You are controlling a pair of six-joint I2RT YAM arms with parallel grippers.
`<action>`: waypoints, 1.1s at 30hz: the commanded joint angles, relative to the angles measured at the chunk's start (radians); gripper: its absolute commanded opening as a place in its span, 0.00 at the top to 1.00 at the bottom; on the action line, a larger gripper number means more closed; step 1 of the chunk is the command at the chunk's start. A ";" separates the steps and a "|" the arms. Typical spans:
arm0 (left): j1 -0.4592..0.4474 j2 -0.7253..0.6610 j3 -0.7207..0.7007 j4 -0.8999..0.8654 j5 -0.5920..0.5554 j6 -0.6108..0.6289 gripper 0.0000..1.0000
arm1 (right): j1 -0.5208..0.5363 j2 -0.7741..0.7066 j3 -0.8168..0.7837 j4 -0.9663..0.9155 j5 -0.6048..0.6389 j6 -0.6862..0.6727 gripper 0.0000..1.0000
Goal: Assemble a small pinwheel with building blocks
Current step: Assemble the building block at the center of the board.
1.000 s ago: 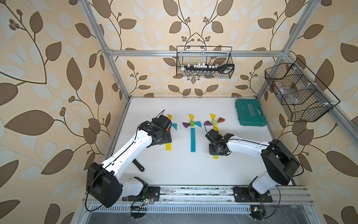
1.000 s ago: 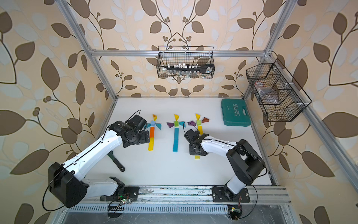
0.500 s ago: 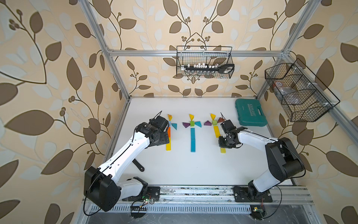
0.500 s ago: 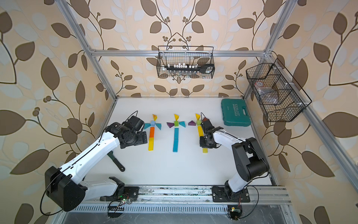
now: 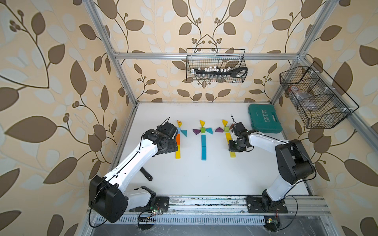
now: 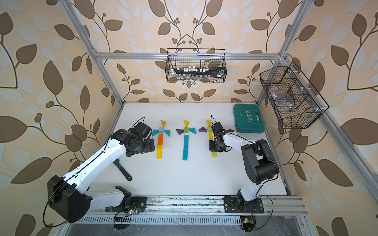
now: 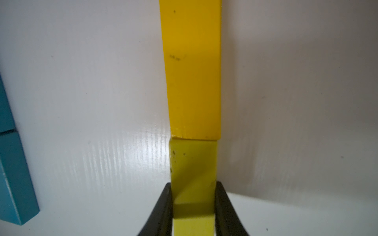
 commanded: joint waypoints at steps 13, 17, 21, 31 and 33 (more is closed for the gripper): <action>0.011 -0.015 -0.002 -0.017 -0.011 0.014 0.01 | 0.001 0.046 0.050 -0.068 0.025 -0.014 0.56; 0.010 -0.014 0.000 -0.017 -0.007 0.013 0.01 | 0.000 0.048 0.067 -0.064 -0.003 -0.019 0.55; 0.011 -0.014 -0.002 -0.018 -0.006 0.014 0.01 | 0.001 0.070 0.089 -0.066 -0.007 -0.023 0.55; 0.013 -0.016 0.009 -0.031 -0.006 0.010 0.01 | 0.001 0.071 0.091 -0.061 0.000 -0.006 0.54; 0.012 -0.015 0.011 -0.032 -0.004 0.010 0.01 | 0.001 0.067 0.092 -0.057 -0.009 -0.002 0.54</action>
